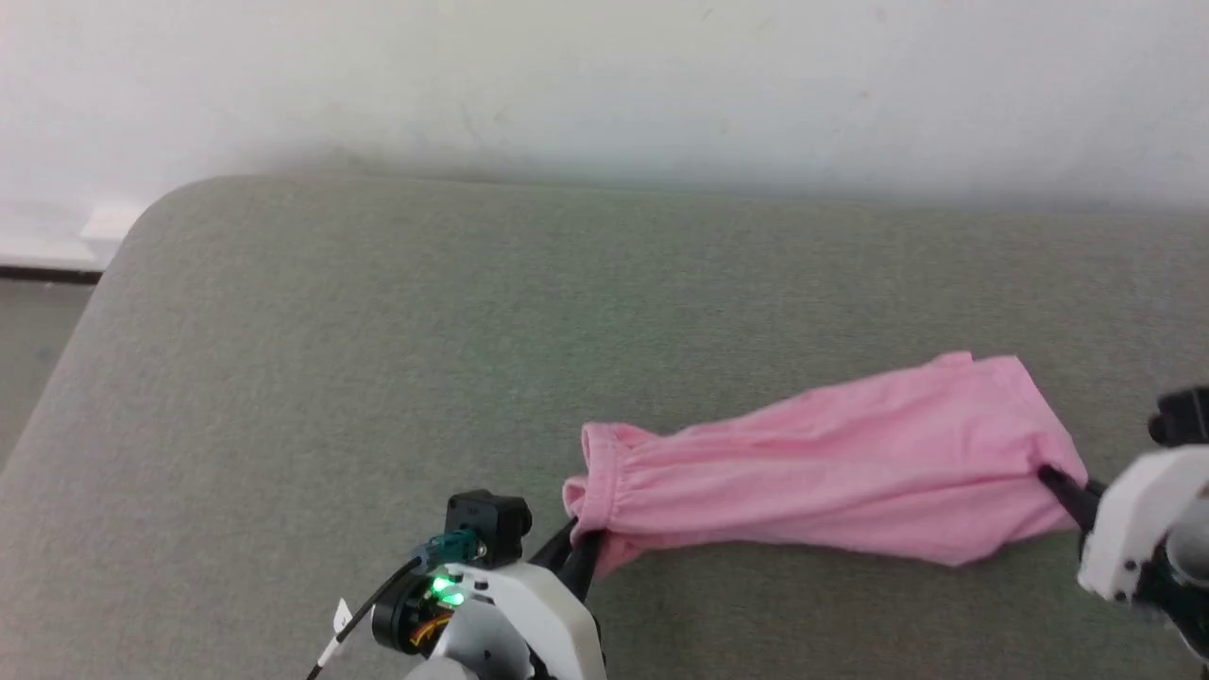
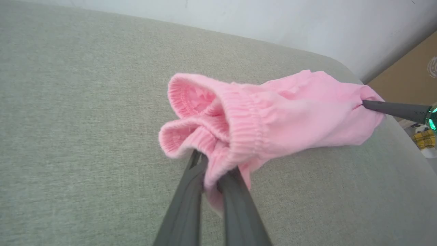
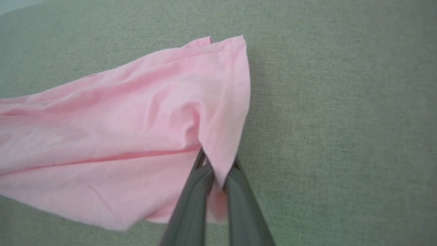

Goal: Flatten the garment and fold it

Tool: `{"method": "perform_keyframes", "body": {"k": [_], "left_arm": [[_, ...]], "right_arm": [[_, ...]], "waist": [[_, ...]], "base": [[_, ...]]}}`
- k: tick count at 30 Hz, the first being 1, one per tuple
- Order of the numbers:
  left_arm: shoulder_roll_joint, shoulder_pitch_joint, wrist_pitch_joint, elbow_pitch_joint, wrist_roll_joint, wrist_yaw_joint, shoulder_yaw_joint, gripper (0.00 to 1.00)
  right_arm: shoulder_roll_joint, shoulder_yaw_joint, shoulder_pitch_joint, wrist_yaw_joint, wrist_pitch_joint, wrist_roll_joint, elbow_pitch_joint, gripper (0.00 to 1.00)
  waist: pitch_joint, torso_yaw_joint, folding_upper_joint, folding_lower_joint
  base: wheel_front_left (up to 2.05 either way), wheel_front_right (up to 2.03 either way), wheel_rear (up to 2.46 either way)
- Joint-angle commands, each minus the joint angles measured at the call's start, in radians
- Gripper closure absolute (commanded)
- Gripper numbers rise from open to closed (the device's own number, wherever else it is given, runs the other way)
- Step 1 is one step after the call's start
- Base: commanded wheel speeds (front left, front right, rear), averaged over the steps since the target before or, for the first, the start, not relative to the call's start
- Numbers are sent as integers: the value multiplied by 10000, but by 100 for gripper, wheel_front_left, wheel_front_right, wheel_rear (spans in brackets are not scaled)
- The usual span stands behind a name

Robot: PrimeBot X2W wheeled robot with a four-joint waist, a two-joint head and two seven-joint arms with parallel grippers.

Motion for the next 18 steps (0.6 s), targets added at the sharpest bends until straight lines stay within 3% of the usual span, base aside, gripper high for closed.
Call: {"method": "perform_keyframes", "body": {"k": [1,6,10,13,18], "left_arm": [[105,165,113,-122,-105,-64,11,100],[477,436,928,-282,-469,-173,-38,100],[707,614,1657,-238,-882,-209,-7,100],[803,676,2052,-89,-1117,-207,16,100],[953,640,2313,365,-1076,-212,-103,100]], "right_arm": [[46,-328,485,-11,-27,-134,-315,100],[844,-2005,2587,-11,354,-922,-2187,100],[1758,-2719,3590,-11,752,-1739,-3338,100],[2152,-2889,3808,-11,796,-2318,-3636,100],[2276,-2720,3711,-11,594,-2910,-3394,100]], "waist": [[-396,-603,0,2],[-283,-967,0,2],[-64,-1145,0,2],[67,-1146,0,2],[231,-1045,0,2]], "base": [[0,0,0],[0,0,0],[0,0,0],[0,0,0],[0,0,0]]}}
